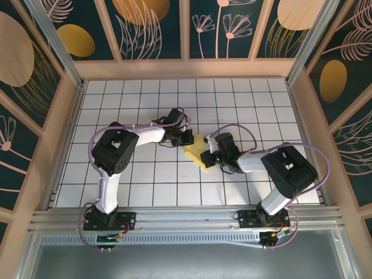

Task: Fold a paper plane with a square sheet of paper (fold left side to right side)
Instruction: Third fold the triangle at the center of the table.

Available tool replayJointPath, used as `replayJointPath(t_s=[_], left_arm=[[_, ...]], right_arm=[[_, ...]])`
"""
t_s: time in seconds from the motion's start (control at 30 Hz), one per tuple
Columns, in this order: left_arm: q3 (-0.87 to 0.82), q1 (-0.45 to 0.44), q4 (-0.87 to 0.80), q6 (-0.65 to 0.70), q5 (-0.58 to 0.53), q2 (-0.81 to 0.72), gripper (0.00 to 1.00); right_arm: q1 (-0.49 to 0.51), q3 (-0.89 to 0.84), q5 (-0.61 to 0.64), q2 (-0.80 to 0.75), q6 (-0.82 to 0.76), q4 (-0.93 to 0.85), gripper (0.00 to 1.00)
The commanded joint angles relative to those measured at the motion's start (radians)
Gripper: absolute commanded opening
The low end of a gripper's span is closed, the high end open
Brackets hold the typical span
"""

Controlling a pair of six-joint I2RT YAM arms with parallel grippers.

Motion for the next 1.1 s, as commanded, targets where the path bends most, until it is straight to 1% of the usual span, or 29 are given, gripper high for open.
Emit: replayJointPath(t_s=[0.0,0.17,0.3,0.37,0.43,0.53,0.63,0.7,0.73,0.8,1.07], left_arm=[[0.006,-0.002,-0.041,0.010,-0.065,0.013,0.05],[0.062,0.007,-0.050,0.010,-0.087,-0.029,0.11],[0.060,0.024,-0.029,0.006,-0.122,-0.114,0.14],[0.024,0.032,-0.006,0.001,-0.132,-0.170,0.13],[-0.028,0.034,0.019,-0.004,-0.126,-0.228,0.09],[-0.130,0.031,0.068,-0.026,-0.069,-0.292,0.04],[-0.252,0.013,0.155,-0.070,-0.007,-0.348,0.03],[-0.297,-0.004,0.212,-0.103,0.034,-0.353,0.03],[-0.342,-0.016,0.233,-0.120,0.047,-0.353,0.03],[-0.371,-0.038,0.276,-0.146,0.063,-0.353,0.02],[-0.387,-0.067,0.335,-0.189,0.070,-0.313,0.02]], right_arm=[[-0.004,0.003,-0.006,0.033,-0.013,-0.036,0.00],[-0.005,-0.009,-0.003,0.037,-0.014,-0.043,0.00],[-0.006,-0.012,-0.002,0.039,-0.014,-0.044,0.00],[-0.006,-0.012,-0.001,0.039,-0.016,-0.041,0.00],[-0.006,-0.012,-0.004,0.039,-0.014,-0.038,0.00],[-0.005,-0.010,-0.008,0.039,-0.011,-0.034,0.00],[-0.006,-0.012,-0.008,0.038,-0.010,-0.033,0.00],[-0.006,-0.012,-0.006,0.037,-0.010,-0.031,0.00],[-0.006,-0.013,-0.006,0.036,-0.010,-0.031,0.00],[-0.006,-0.015,-0.008,0.035,-0.007,-0.030,0.00],[-0.005,-0.014,-0.005,0.037,-0.008,-0.033,0.00]])
